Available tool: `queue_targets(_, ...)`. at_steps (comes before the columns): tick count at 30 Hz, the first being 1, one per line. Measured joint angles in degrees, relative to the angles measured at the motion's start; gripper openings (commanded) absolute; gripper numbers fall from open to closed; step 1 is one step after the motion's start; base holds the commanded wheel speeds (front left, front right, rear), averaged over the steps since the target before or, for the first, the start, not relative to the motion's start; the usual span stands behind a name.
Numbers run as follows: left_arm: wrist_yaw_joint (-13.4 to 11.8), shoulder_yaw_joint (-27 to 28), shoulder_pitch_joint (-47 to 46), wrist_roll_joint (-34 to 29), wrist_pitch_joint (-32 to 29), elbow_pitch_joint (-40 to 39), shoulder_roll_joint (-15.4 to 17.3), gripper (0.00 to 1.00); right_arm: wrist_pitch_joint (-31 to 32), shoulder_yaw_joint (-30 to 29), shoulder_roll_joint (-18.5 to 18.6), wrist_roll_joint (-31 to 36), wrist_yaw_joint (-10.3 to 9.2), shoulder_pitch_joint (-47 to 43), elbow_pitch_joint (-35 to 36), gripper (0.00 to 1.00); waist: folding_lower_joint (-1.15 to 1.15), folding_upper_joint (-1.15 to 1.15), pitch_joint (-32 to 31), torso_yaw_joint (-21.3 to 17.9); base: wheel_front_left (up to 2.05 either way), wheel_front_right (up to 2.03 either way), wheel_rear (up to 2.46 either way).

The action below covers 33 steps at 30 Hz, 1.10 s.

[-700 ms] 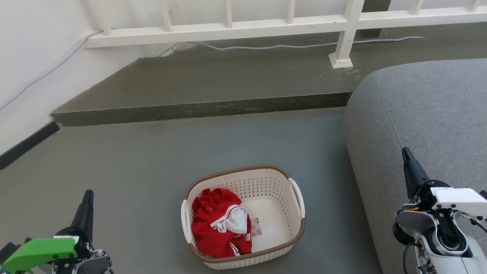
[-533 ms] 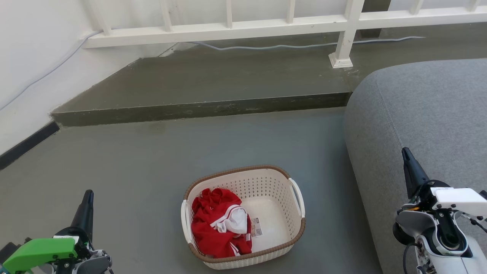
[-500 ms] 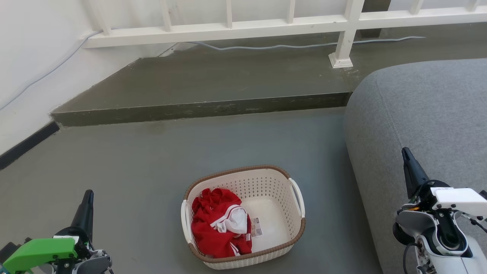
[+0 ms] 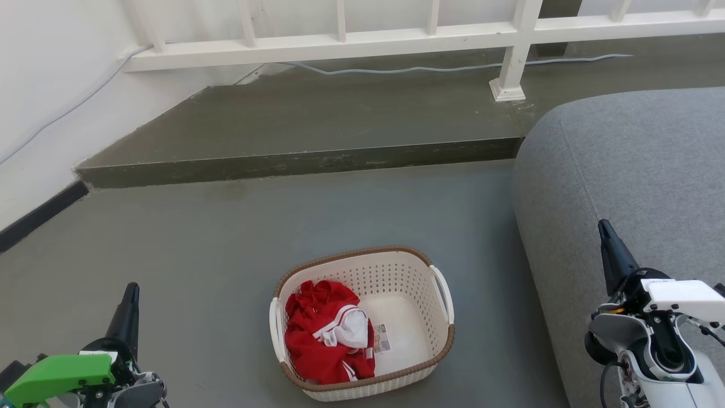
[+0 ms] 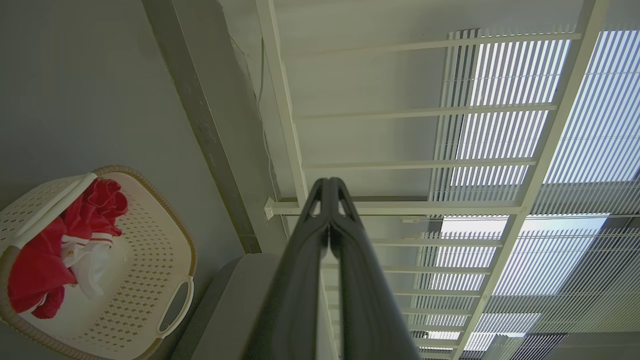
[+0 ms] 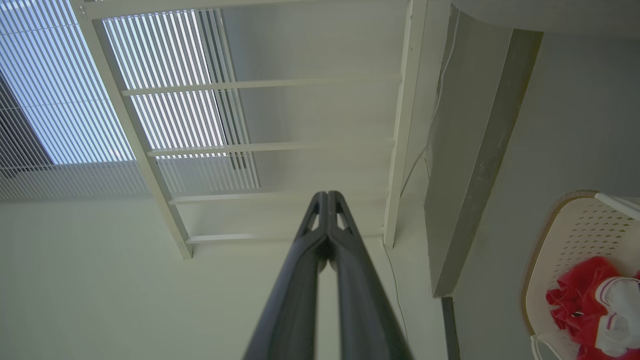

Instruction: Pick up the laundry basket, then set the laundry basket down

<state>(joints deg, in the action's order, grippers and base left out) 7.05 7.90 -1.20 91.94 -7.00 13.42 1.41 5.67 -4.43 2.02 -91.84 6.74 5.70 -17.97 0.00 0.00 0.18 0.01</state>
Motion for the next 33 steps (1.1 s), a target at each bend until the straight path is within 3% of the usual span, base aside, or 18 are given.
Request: queue_targets(33, 0.00, 0.00, 0.00, 0.00, 0.00, 0.00, 0.00, 0.00, 0.00, 0.00, 0.00, 0.00, 0.00, 0.00, 0.00, 0.00, 0.00, 0.00, 0.00, 0.00, 0.00, 0.00, 0.00)
